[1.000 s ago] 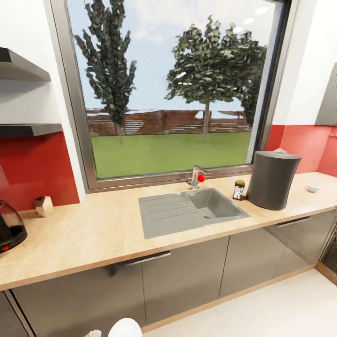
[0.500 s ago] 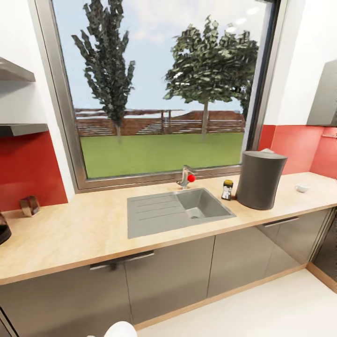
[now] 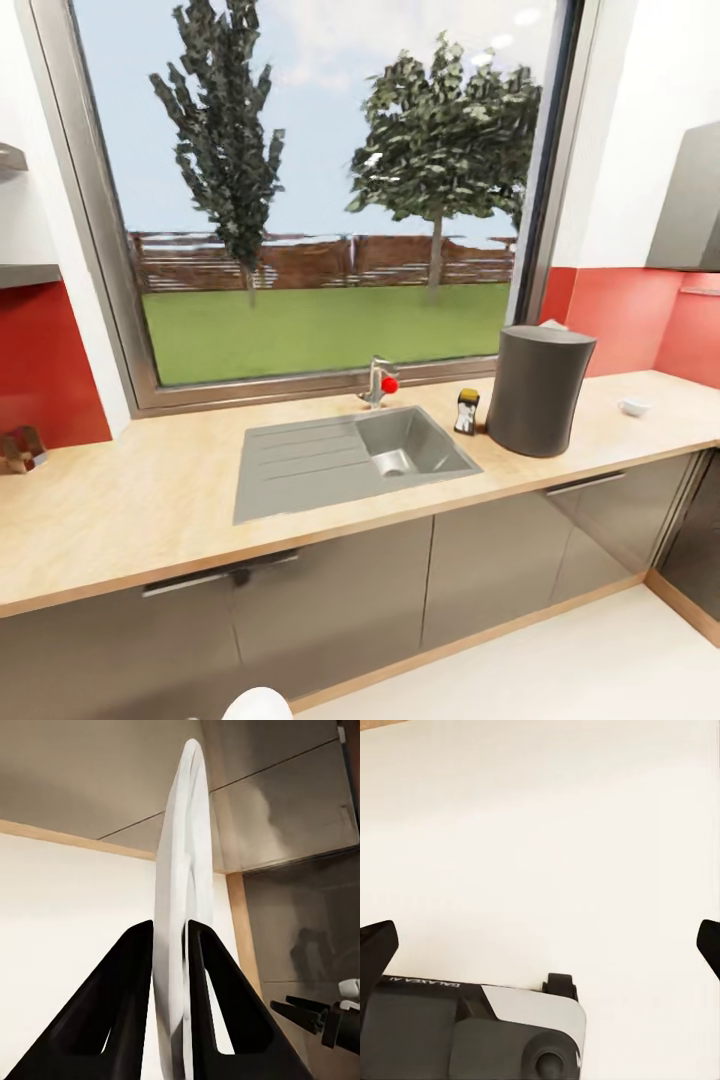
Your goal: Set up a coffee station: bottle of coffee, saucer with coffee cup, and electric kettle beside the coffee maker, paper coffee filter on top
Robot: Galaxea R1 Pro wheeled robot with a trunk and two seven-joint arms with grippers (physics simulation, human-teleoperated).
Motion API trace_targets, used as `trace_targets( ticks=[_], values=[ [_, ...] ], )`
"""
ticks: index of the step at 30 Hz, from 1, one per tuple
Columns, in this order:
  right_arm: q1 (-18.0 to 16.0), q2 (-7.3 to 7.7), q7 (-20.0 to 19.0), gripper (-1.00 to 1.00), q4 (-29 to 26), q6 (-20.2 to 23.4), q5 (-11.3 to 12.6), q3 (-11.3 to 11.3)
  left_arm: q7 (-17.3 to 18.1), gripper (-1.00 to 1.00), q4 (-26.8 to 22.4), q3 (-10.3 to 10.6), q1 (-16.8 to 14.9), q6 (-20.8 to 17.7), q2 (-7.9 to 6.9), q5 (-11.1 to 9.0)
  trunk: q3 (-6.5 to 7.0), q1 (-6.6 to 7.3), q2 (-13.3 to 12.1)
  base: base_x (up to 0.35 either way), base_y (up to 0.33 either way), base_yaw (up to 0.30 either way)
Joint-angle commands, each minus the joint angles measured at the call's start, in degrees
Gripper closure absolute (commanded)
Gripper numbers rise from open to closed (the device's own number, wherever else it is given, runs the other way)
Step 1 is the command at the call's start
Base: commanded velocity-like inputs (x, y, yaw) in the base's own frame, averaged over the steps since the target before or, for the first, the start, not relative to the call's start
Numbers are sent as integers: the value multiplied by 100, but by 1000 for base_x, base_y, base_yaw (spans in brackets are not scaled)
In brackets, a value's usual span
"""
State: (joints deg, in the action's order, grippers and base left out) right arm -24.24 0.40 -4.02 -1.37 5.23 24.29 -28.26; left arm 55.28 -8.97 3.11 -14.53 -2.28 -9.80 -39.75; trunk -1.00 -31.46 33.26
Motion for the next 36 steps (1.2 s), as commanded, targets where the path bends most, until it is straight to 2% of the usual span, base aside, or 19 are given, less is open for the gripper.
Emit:
trace_targets(
  ticks=[1,10,16,18,22,36],
  values=[
    [-2,4,-13,-100,-12,31,53,-48,-3,100,1,31,-5,-9,0,-41,-10,-4,9,185,-234,0],
    [5,-3,-18,-100,-12,31,52,-48,-18,100,6,31,-4,-9,4,-41,-10,-4,9,170,-233,-1],
    [7,5,-20,-100,-12,31,47,-48,-26,100,9,31,-2,-9,6,-33,-10,-4,9,161,-234,-151],
    [8,54,-20,-100,-6,31,31,-48,-33,100,10,34,-5,15,22,-33,-10,-4,9,151,-238,-20],
    [27,103,-20,-100,-6,31,24,-49,-35,100,10,38,-2,79,45,-33,-10,-4,9,46,-262,-3],
    [51,94,-20,-100,-12,31,32,-54,-35,100,73,32,-4,88,36,-36,-10,-4,9,2,-271,0]
  ],
)
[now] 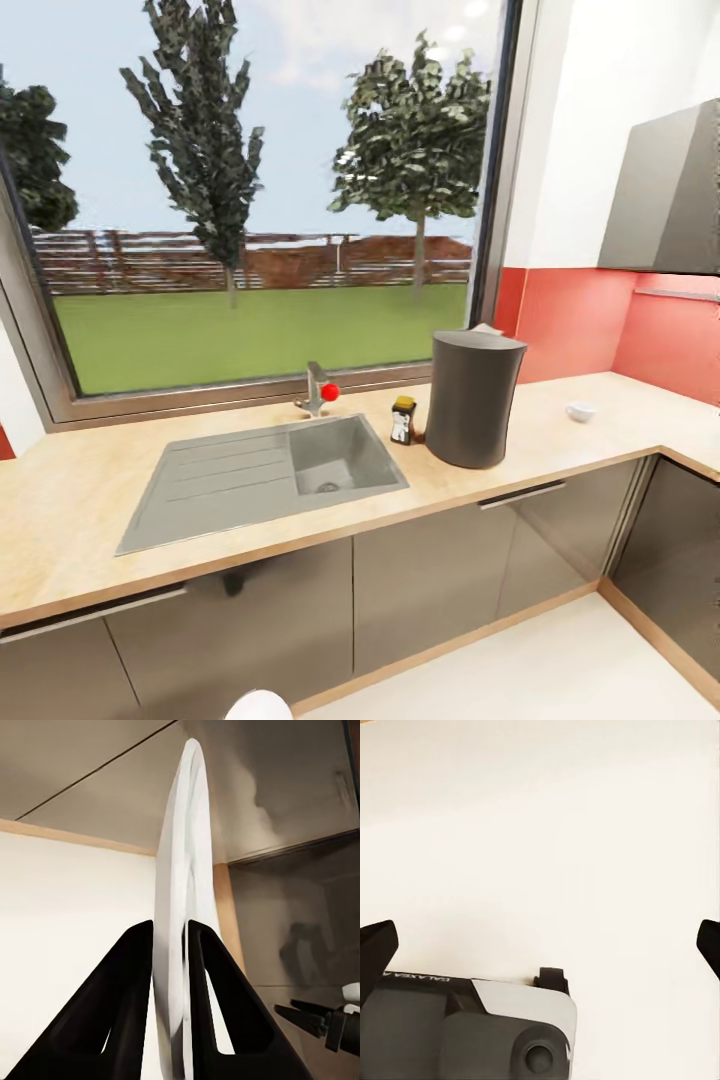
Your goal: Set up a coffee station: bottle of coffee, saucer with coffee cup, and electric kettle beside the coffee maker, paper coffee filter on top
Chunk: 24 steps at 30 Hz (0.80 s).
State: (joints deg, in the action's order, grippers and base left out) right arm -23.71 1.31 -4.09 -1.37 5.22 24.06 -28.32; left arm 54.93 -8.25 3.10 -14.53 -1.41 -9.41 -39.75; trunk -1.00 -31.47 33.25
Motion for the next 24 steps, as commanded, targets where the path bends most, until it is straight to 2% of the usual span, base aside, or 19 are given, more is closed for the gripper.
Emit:
trace_targets(
  ticks=[1,24],
  values=[
    [-2,2,-13,-100,-13,32,57,-48,0,100,4,33,-6,0,-6,-35,-10,-2,9,0,-272,0],
    [-2,1,-13,-100,-13,32,64,-45,0,100,16,33,-5,0,-16,-34,-10,-2,9,0,-272,0]
  ],
)
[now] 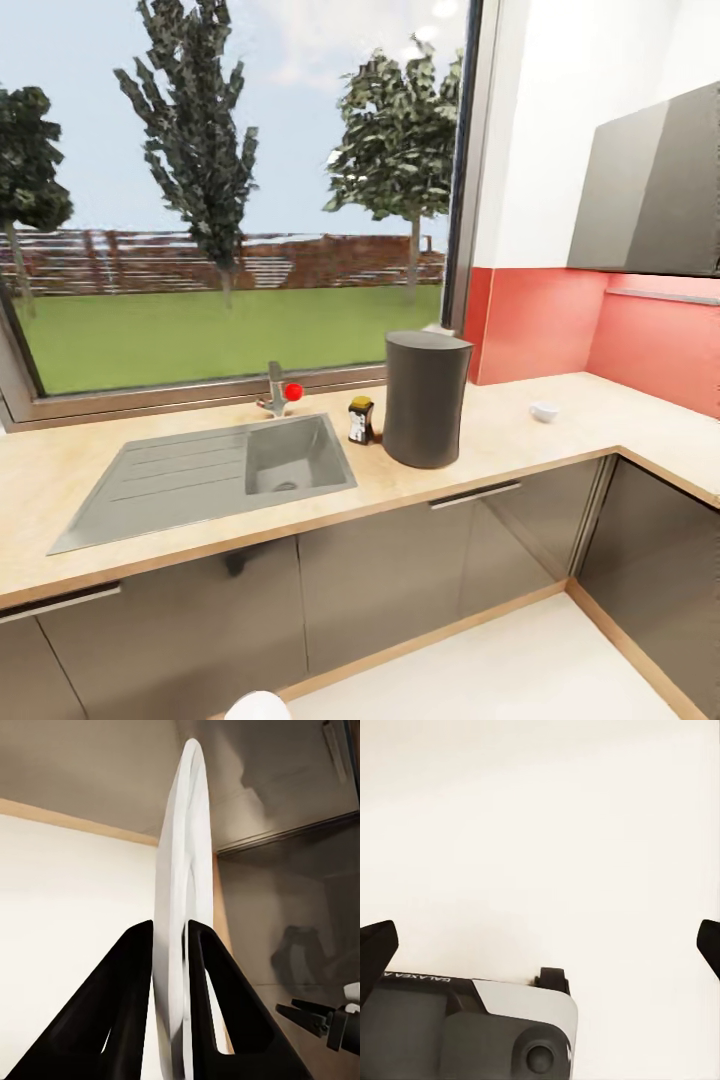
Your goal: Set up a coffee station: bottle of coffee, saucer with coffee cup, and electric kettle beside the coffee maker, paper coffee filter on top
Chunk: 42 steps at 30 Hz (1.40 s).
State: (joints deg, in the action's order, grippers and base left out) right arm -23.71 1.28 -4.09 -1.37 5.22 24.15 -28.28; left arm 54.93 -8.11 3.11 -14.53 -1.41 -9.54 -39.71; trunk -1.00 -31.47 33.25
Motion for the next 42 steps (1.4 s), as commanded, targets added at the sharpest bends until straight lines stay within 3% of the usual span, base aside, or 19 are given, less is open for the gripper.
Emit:
trace_targets(
  ticks=[1,33,42],
  values=[
    [-2,4,-13,-100,-13,32,55,-47,0,100,2,32,-6,0,-3,-37,-10,-2,9,0,-272,0],
    [0,-29,-13,-100,-13,32,64,-54,-3,100,2,34,-6,0,-8,-36,-10,-2,9,0,-272,1],
    [6,-34,-13,-100,-13,32,64,-55,-3,100,2,32,-5,0,5,-36,-10,-2,9,0,-272,185]
  ],
)
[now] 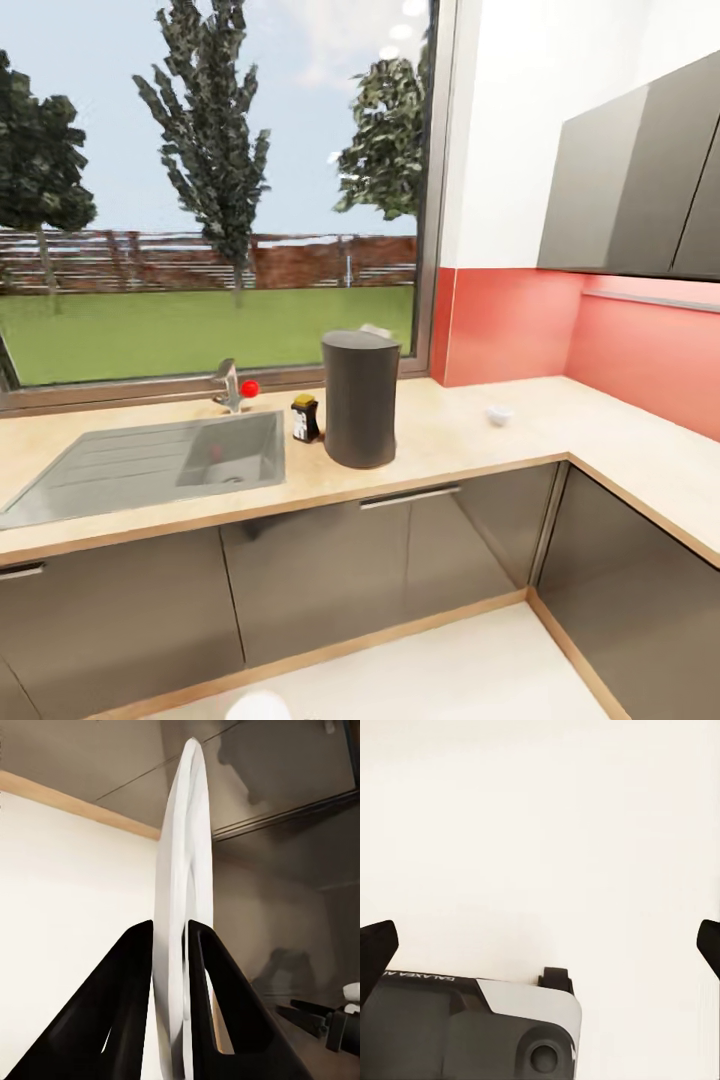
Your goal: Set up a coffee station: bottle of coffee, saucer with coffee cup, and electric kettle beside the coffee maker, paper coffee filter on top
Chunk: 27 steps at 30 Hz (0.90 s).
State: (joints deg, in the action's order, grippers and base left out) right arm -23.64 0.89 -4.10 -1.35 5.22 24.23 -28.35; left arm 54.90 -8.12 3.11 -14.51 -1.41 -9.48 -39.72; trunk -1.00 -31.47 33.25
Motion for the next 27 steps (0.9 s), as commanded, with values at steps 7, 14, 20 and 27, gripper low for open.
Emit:
trace_targets(
  ticks=[7,14,20,27],
  values=[
    [0,5,-12,-100,-14,32,56,-48,-5,100,3,32,-5,0,-1,-36,-10,-2,9,0,-272,277],
    [0,7,-12,-100,-14,32,56,-44,-4,100,4,31,1,0,-10,-41,-10,-2,9,0,-272,237],
    [0,56,-12,-100,-8,32,39,-39,-4,100,5,31,1,0,-10,-44,-10,-2,9,0,-272,24],
    [0,42,-12,-100,-13,36,38,-40,-6,100,4,31,1,8,-16,-51,-10,-2,9,0,-272,1]
  ],
)
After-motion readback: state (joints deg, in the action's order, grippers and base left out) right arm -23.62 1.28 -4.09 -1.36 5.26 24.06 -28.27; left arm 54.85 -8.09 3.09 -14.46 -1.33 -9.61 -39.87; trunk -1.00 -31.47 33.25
